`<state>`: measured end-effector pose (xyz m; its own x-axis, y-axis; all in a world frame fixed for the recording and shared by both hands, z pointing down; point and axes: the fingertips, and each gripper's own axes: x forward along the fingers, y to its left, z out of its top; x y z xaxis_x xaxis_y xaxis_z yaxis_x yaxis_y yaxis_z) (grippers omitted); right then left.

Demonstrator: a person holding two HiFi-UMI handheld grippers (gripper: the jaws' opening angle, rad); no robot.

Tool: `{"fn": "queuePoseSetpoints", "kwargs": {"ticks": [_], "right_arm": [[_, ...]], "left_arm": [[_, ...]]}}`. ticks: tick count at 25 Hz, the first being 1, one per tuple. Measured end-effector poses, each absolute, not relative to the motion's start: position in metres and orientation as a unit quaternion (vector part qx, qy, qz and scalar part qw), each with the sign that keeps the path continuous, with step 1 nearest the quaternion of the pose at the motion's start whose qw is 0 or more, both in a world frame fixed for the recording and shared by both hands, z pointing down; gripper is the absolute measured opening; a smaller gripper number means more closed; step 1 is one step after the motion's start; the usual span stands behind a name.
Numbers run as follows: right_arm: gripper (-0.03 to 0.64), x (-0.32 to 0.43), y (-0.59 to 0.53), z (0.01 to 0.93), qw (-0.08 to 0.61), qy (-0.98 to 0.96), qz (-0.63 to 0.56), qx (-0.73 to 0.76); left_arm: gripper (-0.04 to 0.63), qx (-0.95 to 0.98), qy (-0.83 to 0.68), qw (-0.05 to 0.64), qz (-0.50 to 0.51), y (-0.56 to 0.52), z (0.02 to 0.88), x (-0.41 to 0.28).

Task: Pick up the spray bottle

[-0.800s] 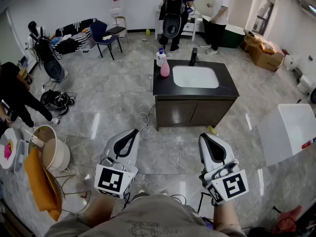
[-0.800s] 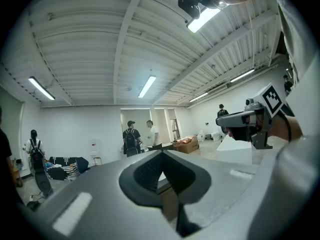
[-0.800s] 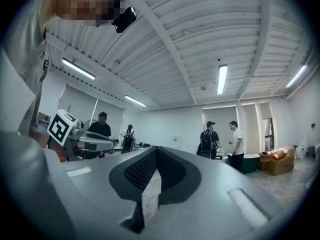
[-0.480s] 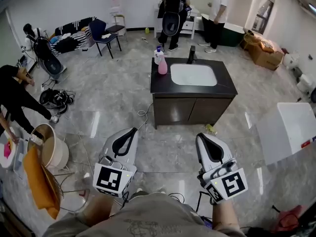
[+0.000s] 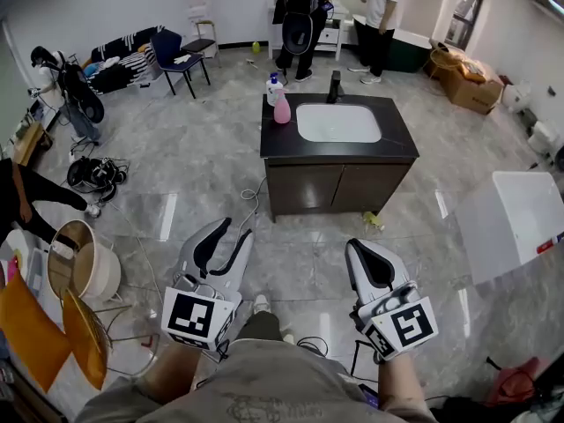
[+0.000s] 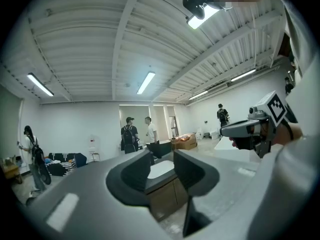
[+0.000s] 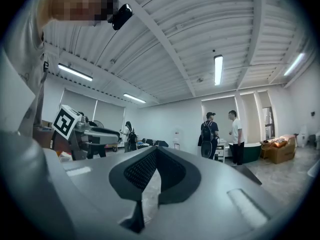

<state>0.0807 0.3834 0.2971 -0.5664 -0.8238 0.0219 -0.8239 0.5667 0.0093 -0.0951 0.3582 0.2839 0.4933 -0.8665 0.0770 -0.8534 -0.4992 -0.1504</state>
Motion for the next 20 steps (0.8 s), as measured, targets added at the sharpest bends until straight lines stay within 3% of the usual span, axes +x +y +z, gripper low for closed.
{"fn": "queuePoseSetpoints", "kwargs": {"ticks": [4,20], "right_arm": [[0.029,0.085,0.37,0.311,0.027,-0.88,0.011,0.475],[0.029,0.084,0.241,0.325,0.059,-0.87,0.013,0.489]], "left_arm": [[0.224,-0.853,0.516,0.049,-0.064,0.34,0.28,-0.103],[0.232,-0.871,0.486,0.024,-0.067,0.204,0.31,-0.096]]}}
